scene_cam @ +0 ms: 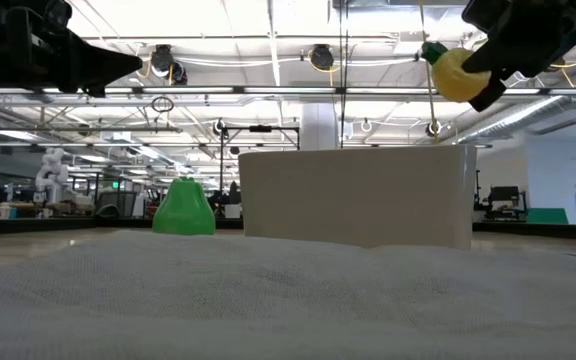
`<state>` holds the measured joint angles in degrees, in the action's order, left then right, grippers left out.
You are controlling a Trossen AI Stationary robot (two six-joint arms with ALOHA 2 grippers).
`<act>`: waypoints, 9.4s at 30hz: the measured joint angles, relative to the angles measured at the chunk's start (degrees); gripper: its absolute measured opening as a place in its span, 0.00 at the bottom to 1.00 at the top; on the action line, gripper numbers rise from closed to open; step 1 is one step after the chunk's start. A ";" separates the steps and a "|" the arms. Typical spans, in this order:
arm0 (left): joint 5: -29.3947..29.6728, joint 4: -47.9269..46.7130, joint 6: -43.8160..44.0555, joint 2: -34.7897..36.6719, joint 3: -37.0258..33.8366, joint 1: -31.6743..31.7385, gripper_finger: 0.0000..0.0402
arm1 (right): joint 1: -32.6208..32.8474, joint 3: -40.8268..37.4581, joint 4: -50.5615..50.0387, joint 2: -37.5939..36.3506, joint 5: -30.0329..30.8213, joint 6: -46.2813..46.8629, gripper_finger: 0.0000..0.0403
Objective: Pick and placing Produce into tupperware
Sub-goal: Put the yellow pineapple into the gray bin, then adjust the gray bin on the table, then put the green pear into the gray bin
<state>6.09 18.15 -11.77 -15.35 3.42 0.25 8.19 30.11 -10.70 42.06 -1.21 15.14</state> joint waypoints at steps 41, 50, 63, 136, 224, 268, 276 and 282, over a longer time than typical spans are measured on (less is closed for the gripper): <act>0.00 0.04 0.01 -0.02 0.00 -0.02 0.06 | -9.82 39.44 -29.84 37.91 -8.07 -11.21 0.42; 0.00 -0.42 0.07 -0.02 0.00 -0.02 0.06 | -10.27 39.80 -31.63 45.16 -8.03 -20.38 0.43; 0.00 -1.28 0.09 -0.02 0.00 0.00 0.06 | -8.59 39.80 -29.42 51.13 -8.09 -32.75 0.43; 0.00 -3.13 1.31 -0.02 0.00 -0.02 0.06 | -4.72 34.64 -24.49 55.41 -7.93 -40.86 0.58; 0.44 -5.03 0.37 -0.01 0.00 -0.02 0.06 | -11.78 37.03 -7.30 57.31 -2.06 -38.85 0.00; 0.31 -5.09 2.03 -0.02 0.00 0.00 0.06 | -13.00 34.93 -10.92 17.70 2.73 -19.29 0.00; 0.07 -5.05 2.19 0.00 0.00 -0.01 0.06 | -13.00 23.68 -3.67 5.47 -3.32 -13.35 0.00; 0.04 -5.03 2.97 0.00 0.00 0.00 0.06 | -12.96 12.64 4.77 -2.24 -9.35 -8.51 0.00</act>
<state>6.13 13.13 -8.80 -15.35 3.42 0.25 -4.78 42.75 -5.93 39.82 -10.56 6.63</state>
